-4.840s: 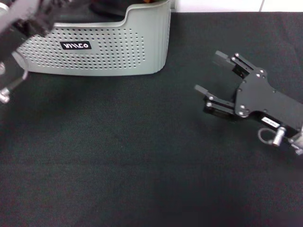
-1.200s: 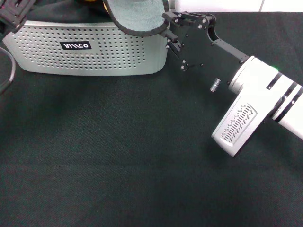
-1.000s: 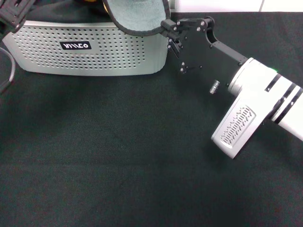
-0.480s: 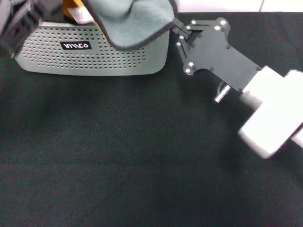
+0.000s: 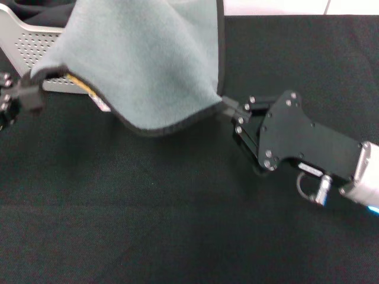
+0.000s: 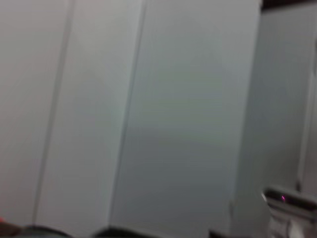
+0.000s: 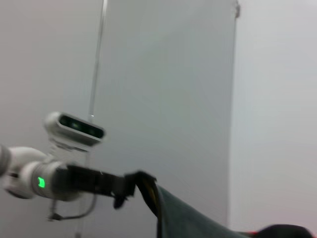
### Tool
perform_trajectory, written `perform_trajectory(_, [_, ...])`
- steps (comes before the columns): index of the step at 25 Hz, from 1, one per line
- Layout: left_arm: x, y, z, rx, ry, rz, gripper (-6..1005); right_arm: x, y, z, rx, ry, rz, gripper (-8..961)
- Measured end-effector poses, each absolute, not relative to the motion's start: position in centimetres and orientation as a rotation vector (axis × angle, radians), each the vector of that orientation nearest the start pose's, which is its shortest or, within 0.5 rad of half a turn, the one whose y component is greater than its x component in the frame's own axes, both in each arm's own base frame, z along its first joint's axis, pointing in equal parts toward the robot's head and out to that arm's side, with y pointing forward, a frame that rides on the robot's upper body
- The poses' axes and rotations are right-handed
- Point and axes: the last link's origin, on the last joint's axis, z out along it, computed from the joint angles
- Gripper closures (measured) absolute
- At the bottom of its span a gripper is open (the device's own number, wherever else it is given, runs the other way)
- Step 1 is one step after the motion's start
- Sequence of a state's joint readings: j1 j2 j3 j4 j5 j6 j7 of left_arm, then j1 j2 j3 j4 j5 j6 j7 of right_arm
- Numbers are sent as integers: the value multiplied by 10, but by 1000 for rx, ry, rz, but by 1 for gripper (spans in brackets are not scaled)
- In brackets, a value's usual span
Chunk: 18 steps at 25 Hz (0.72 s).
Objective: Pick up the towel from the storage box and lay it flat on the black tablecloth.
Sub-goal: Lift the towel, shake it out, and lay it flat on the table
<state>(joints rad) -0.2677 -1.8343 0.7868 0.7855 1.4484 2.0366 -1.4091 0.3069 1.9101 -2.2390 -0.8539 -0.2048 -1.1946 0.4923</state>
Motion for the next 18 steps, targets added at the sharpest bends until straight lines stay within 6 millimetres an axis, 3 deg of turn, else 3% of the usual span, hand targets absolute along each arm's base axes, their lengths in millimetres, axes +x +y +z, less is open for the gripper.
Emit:
perform_trajectory(14, [-262, 215, 159, -2831, -146, -1173, 966, 199, 210, -32, -2566, -50, 1425, 938])
perform_trajectory(18, [-260, 210, 165, -2860, -168, -1163, 966, 207, 198, -27, -2593, -46, 1444, 936])
